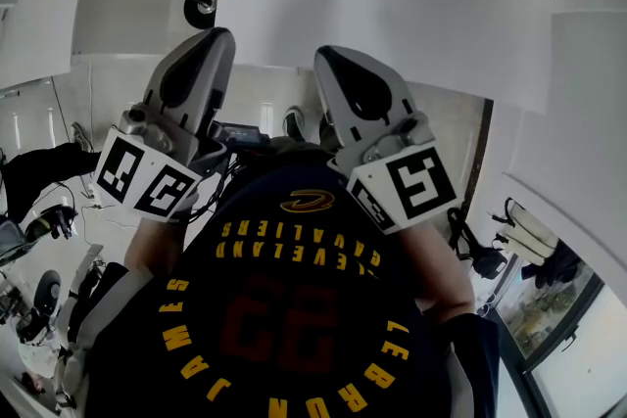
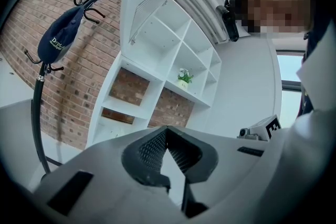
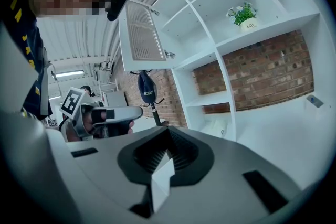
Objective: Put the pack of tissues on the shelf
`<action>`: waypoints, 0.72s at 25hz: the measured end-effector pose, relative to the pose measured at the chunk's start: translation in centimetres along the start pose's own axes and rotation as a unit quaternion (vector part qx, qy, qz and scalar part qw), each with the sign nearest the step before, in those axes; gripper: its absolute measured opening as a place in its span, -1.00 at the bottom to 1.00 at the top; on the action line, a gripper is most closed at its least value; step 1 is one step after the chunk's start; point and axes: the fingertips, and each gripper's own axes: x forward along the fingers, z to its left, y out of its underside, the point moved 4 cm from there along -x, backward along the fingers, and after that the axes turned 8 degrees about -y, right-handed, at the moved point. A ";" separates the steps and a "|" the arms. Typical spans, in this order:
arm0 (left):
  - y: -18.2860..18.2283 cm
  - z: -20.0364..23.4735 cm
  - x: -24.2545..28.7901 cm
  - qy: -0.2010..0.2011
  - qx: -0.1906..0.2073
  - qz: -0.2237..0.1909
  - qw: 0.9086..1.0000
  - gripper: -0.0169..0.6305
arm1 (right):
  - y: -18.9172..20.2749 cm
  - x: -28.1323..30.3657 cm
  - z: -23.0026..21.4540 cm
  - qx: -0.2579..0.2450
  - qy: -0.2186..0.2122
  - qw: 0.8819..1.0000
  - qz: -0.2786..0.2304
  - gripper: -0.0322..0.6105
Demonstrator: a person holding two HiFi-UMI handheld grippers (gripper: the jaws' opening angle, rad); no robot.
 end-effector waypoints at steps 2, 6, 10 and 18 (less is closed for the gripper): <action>0.0 0.0 0.3 -0.001 0.000 0.002 1.000 -0.94 | 0.0 0.0 -0.2 0.002 -0.002 1.000 0.001 -0.91; 0.3 0.1 0.9 -0.001 -0.001 0.005 1.000 -0.94 | 0.2 0.1 -0.6 0.004 -0.002 1.000 0.003 -0.91; 0.6 0.2 1.4 0.001 -0.001 0.009 1.000 -0.94 | 0.3 0.2 -1.1 0.006 -0.002 1.000 0.003 -0.91; 0.8 0.2 2.1 -0.001 -0.002 0.017 1.000 -0.94 | 0.4 0.3 -1.5 0.010 -0.005 1.000 0.009 -0.91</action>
